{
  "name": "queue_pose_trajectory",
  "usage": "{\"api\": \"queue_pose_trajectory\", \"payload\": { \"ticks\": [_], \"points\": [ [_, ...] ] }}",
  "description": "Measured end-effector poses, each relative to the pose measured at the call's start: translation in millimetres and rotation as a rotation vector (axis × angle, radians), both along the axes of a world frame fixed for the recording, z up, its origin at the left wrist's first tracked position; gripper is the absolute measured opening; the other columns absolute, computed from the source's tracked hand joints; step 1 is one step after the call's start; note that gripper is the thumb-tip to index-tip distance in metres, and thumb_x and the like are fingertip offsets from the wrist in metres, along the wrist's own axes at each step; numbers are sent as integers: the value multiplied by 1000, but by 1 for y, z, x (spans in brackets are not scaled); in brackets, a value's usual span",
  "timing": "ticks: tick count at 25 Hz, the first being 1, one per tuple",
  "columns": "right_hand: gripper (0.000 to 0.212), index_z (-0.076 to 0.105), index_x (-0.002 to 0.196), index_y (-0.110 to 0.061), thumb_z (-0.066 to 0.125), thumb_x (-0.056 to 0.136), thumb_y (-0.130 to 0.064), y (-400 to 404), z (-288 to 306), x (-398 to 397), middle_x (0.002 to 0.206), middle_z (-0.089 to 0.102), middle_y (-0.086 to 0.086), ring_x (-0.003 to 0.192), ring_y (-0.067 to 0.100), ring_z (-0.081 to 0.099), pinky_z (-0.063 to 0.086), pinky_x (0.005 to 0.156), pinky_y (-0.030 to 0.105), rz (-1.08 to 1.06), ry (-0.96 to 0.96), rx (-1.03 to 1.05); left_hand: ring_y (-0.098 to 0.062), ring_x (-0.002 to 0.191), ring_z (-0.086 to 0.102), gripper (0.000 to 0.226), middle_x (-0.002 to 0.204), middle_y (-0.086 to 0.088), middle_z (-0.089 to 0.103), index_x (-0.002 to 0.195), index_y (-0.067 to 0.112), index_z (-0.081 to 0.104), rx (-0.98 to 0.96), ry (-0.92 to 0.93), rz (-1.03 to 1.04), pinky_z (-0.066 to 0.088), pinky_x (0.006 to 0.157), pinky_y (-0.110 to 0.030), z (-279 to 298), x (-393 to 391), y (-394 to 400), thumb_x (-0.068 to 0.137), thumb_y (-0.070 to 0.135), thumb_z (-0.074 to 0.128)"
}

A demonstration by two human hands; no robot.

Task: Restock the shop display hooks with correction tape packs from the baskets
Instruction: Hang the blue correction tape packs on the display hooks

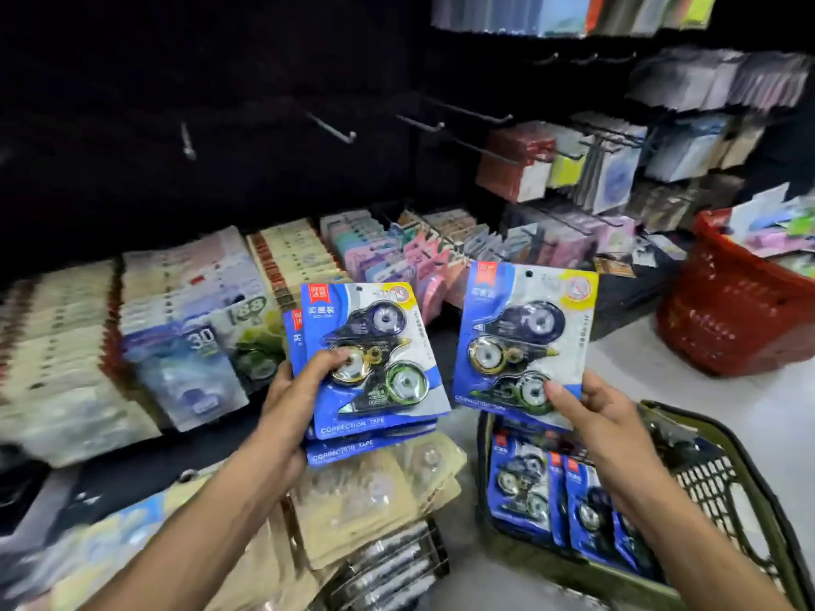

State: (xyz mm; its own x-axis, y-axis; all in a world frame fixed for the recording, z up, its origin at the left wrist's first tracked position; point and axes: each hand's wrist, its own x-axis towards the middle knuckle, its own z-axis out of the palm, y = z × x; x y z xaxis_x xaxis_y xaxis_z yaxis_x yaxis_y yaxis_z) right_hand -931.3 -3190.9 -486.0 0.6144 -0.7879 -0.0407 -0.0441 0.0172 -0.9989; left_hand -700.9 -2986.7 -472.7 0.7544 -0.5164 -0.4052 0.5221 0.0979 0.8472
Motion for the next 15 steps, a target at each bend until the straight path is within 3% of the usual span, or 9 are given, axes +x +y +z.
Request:
{"api": "queue_pose_trajectory", "payload": {
  "ticks": [2,4,5,7,8,12,15],
  "points": [
    [25,67,121,-16,58,98,-11,33,24,39,111,76,4,101,21,72,56,80,36,124,-38,-37,-31,85,77,48,108,-11,78,125,18,67,13,-46,89,62,65,-46,17,22,54,80,29,79],
    [22,69,116,-18,62,95,-17,64,44,74,109,76,4,92,20,72,56,69,35,207,-74,-73,-34,95,75,48,109,-10,77,127,18,66,14,-78,172,62,76,-54,33,40,106,81,29,77],
    [24,70,113,-20,67,91,-28,83,55,94,107,77,4,86,19,72,55,62,34,262,-84,-77,-36,98,74,49,110,-11,77,126,19,66,11,-93,228,61,80,-57,40,47,136,80,31,78],
    [48,72,109,-24,77,72,-55,125,75,131,103,77,4,82,18,71,53,56,33,369,-94,-90,-38,99,74,63,112,-12,76,127,21,65,-4,-101,318,58,83,-64,53,59,194,69,36,83],
    [53,72,109,-24,77,69,-58,144,83,145,104,77,4,84,18,71,55,56,32,413,-104,-100,-39,99,74,70,113,-13,76,127,21,65,-6,-112,361,58,82,-64,58,63,219,62,38,84],
    [50,70,116,-19,76,75,-47,210,105,202,109,76,5,90,20,73,58,63,29,597,-179,-81,-38,97,75,76,112,-11,77,130,21,63,-7,-140,514,61,76,-56,78,69,306,60,40,83],
    [25,69,114,-19,64,90,-24,274,122,245,105,77,3,86,17,73,55,62,29,724,-159,-113,-38,96,75,72,111,-12,77,129,20,65,-36,-152,621,61,72,-53,94,73,374,62,40,82]
  ]
}}
